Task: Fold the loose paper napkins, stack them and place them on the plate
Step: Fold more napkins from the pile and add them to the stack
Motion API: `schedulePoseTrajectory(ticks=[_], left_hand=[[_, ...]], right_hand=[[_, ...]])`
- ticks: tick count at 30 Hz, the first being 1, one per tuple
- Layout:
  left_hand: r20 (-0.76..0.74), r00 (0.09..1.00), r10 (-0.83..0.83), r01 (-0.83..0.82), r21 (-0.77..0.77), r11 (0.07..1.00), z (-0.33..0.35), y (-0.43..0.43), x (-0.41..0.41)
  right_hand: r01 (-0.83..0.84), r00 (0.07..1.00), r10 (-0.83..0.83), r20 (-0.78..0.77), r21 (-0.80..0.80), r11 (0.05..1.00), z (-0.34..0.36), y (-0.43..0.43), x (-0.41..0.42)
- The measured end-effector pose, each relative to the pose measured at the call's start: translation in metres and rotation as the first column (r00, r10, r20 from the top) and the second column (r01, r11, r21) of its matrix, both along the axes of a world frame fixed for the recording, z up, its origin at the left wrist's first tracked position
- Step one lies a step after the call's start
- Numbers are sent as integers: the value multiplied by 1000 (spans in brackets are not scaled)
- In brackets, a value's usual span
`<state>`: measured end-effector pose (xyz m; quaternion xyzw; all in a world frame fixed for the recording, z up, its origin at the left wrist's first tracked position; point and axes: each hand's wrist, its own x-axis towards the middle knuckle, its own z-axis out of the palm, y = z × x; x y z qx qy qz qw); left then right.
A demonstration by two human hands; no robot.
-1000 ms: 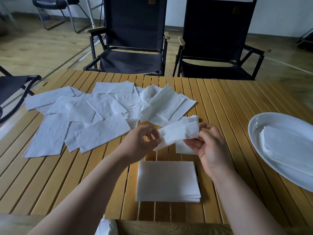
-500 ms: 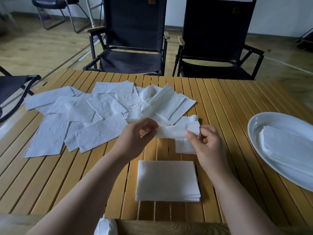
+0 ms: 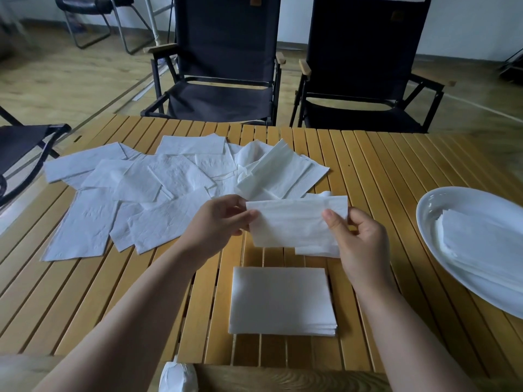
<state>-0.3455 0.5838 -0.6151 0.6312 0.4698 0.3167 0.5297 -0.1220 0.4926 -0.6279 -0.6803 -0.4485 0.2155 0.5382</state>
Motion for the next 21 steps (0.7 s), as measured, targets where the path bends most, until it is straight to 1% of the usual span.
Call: schedulePoseTrajectory(ticks=[3, 6, 7, 9, 11, 12, 14, 16, 18, 21], left_hand=[[-46, 999, -3, 3, 0, 1000, 2, 0, -2], [-62, 998, 5, -6, -13, 1000, 4, 0, -4], [-70, 998, 3, -4, -19, 1000, 5, 1, -6], [-96, 995, -32, 26, -67, 997, 7, 1, -9], [-130, 985, -118, 94, -178, 980, 8, 0, -14], [-152, 973, -175, 135, -243, 961, 8, -1, -17], [-219, 924, -314, 227, -346, 910, 10, -4, -22], [-281, 852, -441, 309, -409, 858, 11, -7, -24], [-328, 802, -499, 339, -438, 833, 12, -9, -23], [-385, 758, -527, 344, -450, 824, 12, -9, -20]], right_hand=[[-25, 998, 25, 53, 10, 1000, 0, 0, 0], [-47, 997, 49, 62, -37, 998, 2, -1, 3], [-70, 997, 73, 40, -77, 995, 4, -2, 5], [-164, 984, 149, -94, -187, 969, 11, -3, 9], [-280, 949, 212, -234, -313, 908, 16, -8, 14], [-322, 938, 238, -253, -376, 869, 18, -11, 16], [-358, 933, 289, -212, -487, 797, 19, -17, 21], [-368, 928, 330, -173, -571, 734, 18, -20, 24], [-373, 917, 371, -147, -644, 667, 17, -22, 26], [-367, 897, 430, -108, -723, 585, 13, -21, 24]])
